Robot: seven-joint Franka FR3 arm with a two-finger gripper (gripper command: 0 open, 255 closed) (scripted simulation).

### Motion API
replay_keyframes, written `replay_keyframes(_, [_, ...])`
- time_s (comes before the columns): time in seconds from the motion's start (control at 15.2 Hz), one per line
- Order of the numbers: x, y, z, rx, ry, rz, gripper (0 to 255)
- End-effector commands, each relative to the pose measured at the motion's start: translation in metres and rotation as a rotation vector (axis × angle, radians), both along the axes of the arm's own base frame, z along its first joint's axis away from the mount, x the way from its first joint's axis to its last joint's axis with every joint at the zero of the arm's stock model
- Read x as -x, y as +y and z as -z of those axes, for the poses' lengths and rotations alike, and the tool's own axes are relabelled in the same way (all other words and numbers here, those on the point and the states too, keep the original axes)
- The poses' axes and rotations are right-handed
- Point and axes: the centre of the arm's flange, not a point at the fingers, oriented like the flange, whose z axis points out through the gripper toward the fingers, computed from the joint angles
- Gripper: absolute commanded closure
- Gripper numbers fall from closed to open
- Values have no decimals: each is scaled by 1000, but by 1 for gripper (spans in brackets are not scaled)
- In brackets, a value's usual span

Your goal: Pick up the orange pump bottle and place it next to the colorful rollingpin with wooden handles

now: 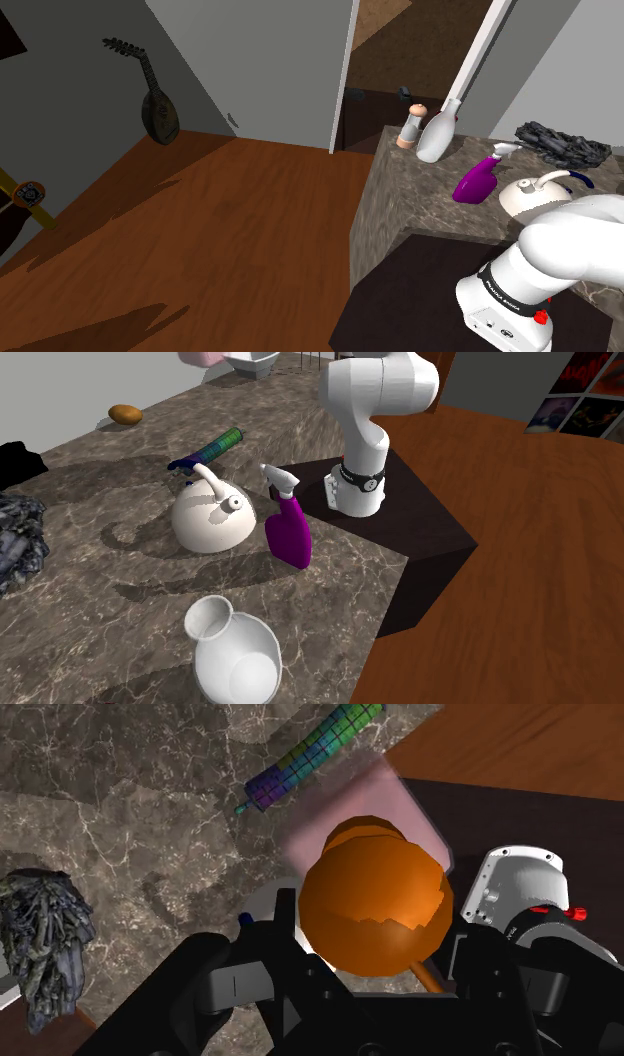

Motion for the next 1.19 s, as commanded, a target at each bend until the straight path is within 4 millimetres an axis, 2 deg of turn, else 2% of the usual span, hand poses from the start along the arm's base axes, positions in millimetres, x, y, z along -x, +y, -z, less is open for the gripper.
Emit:
replay_keyframes(0.0, [26, -4, 0, 0, 2, -1, 255])
replay_keyframes(1.12, [246, -48, 0, 0, 2, -1, 255])
